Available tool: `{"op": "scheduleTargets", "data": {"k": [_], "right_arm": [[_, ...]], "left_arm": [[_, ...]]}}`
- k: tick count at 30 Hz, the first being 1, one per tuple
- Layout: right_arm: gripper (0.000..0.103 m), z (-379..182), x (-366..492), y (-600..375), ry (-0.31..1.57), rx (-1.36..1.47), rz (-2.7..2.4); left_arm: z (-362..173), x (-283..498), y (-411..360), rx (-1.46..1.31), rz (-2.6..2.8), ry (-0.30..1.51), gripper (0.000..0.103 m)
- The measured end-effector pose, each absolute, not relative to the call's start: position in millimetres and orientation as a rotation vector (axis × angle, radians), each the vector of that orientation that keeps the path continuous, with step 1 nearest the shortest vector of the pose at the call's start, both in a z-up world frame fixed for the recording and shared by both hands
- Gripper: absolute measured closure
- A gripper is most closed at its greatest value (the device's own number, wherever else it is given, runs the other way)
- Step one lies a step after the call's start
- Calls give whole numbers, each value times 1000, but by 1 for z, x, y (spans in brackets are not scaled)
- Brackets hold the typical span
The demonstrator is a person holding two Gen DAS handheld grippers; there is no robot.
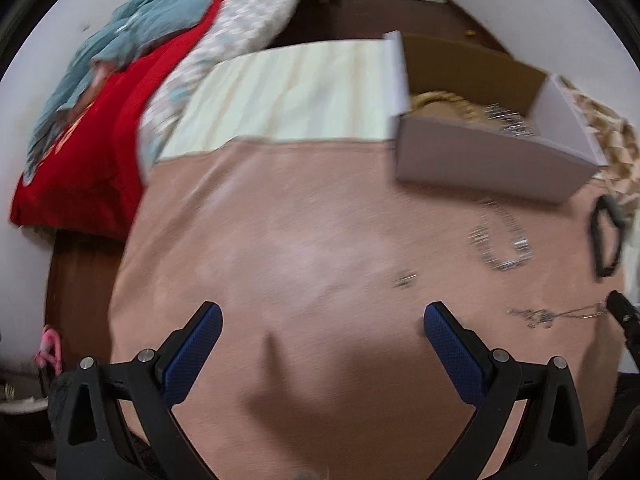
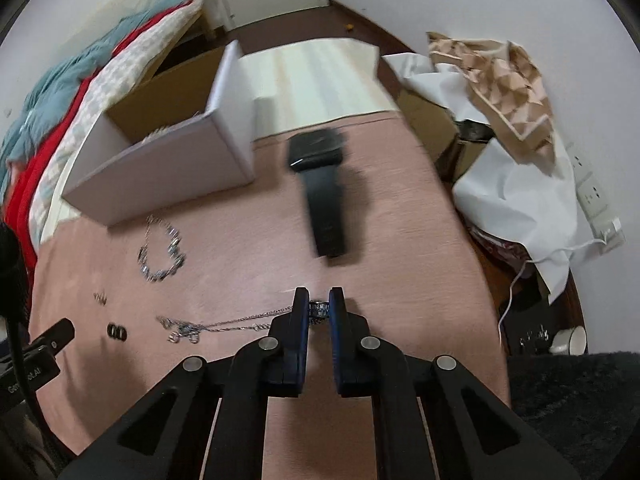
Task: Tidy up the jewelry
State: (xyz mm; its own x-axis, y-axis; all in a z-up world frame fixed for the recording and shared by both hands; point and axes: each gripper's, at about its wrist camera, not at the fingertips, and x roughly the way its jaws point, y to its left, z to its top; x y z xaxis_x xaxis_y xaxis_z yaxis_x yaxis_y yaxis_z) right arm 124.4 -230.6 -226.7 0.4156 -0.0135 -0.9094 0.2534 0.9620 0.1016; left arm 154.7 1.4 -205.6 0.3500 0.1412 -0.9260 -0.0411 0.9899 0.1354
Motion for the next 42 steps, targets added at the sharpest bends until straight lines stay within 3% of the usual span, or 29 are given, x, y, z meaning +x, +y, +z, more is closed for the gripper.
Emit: {"op": "scheduleTargets", "data": {"k": [10, 20, 24, 26, 28, 33, 42], "right_arm": [[93, -216, 125, -274, 1110, 300, -244], [93, -231, 122, -288, 1140, 370, -267], [93, -235, 124, -290, 1150, 385, -268], [93, -236, 124, -290, 1153, 388, -267], [93, -236, 124, -290, 1154, 392, -266], [93, -231, 125, -289, 1146, 396, -257], [93, -200, 126, -279, 1100, 391, -188]], "left_arm": [[-220, 185, -102, 380, -198, 1192, 0], [-238, 186, -130, 495, -301, 1206, 25], [-235, 186, -131, 470, -354, 1217, 49], [-234, 183, -133, 456, -392, 1226, 85], [-233, 182, -135, 460, -405, 1232, 98], [-231, 181, -130, 423, -403, 1240, 103], [-195, 176, -96, 230, -394, 1227, 103]]}}
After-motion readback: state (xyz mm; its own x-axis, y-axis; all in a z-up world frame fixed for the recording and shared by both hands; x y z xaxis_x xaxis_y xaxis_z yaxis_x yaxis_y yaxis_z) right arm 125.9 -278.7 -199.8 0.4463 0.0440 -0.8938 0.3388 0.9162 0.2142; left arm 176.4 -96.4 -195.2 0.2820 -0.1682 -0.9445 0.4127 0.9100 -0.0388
